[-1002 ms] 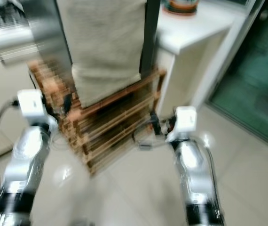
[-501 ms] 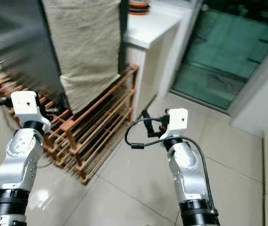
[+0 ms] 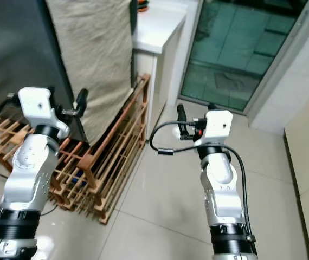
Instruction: Restocking fridge
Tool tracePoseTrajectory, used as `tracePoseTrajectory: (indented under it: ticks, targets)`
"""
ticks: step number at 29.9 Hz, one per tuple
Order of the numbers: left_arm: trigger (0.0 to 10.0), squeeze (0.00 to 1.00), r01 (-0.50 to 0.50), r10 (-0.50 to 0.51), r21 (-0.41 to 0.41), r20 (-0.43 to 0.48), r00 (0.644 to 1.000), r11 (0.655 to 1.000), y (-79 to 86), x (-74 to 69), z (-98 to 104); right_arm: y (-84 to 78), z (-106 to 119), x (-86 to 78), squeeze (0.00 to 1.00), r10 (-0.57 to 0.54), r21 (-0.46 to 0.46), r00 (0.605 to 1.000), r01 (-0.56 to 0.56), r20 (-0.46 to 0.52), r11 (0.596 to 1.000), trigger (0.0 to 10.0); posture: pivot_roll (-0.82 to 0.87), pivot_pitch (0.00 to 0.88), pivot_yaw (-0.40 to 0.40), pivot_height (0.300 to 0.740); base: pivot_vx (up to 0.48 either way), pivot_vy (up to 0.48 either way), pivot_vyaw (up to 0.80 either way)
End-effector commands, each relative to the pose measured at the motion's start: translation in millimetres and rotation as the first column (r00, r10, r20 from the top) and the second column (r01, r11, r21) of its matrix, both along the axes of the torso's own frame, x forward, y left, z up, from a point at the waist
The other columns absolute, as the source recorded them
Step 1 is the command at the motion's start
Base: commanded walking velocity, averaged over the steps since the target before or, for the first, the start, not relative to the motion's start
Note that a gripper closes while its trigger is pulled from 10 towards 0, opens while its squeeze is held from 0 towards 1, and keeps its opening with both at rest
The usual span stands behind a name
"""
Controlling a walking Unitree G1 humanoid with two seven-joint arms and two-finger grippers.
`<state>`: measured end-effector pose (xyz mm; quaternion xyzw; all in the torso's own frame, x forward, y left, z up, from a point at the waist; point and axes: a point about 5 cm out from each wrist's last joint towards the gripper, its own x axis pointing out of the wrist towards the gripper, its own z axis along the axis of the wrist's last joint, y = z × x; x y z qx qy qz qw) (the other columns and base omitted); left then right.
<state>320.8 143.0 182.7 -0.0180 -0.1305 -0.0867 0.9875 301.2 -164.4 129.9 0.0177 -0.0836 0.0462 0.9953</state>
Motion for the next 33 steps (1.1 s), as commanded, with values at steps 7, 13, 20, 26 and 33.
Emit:
tracePoseTrajectory:
  ticks: [7,13,20,26,33]
  targets:
    - [10.0,0.00,-0.025,0.025,-0.013,0.001,1.000,1.000,10.6,-1.1,1,3.9,4,2.1,0.00,0.015,0.001,1.000,-0.015,0.013,1.000,10.0,-0.04,0.000,-0.001,0.740,0.459,0.000,0.00]
    - [10.0,0.00,-0.033,0.033,-0.008,-0.024,0.999,0.999,8.1,1.7,-1,6.9,3,3.3,0.00,0.033,0.002,0.999,-0.033,0.010,0.999,10.0,-0.04,0.000,-0.004,0.740,0.000,0.000,0.00]
    - [10.0,0.00,-0.088,0.084,-0.035,-0.097,0.992,0.996,13.1,8.9,-6,7.7,4,2.5,0.00,0.040,0.002,0.999,-0.040,0.014,0.999,10.0,-0.05,0.000,0.002,0.740,0.000,0.000,0.00]
    - [10.0,0.00,-0.042,0.036,-0.072,-0.083,0.996,0.997,5.3,11.9,0,7.7,3,0.6,0.00,0.033,0.005,0.999,-0.033,0.013,0.999,10.0,-0.06,0.000,0.008,0.740,0.000,0.000,0.00]
    - [10.0,0.00,-0.007,0.004,-0.026,-0.113,0.994,1.000,0.1,27.2,-4,13.2,3,-1.6,0.00,0.067,0.021,0.998,-0.067,0.002,0.998,10.0,-0.07,0.000,0.006,0.740,0.000,0.000,0.00]
